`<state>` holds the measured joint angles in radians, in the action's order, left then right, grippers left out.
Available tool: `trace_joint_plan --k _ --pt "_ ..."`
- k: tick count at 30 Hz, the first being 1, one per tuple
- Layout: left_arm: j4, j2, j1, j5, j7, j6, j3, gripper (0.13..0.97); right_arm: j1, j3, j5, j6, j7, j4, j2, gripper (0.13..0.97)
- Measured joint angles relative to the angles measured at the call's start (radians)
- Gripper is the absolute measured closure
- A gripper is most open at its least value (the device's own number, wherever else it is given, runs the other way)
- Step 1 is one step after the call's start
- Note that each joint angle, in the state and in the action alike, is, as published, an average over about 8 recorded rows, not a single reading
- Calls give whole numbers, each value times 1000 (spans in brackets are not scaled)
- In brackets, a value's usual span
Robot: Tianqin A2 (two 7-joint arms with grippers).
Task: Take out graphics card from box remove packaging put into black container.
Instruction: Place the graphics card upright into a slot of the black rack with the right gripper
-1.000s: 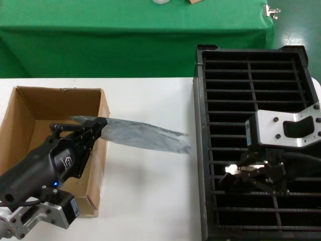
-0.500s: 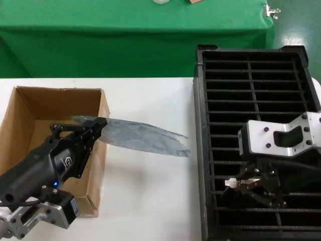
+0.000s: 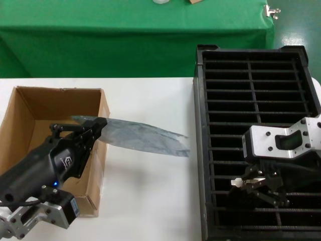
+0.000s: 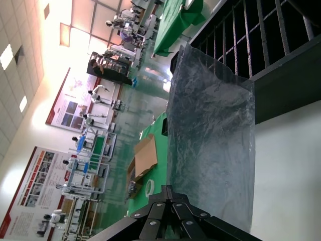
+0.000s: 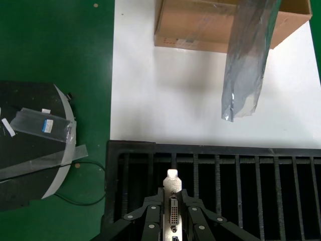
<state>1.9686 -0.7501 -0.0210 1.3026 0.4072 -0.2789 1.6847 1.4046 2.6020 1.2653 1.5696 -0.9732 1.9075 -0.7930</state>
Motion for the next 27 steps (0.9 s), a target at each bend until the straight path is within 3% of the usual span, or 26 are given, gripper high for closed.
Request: trace_joint_plan --k 27 --pt "0 0 0 0 0 0 0 958 -123 -91 -75 0 75 -26 34 888"
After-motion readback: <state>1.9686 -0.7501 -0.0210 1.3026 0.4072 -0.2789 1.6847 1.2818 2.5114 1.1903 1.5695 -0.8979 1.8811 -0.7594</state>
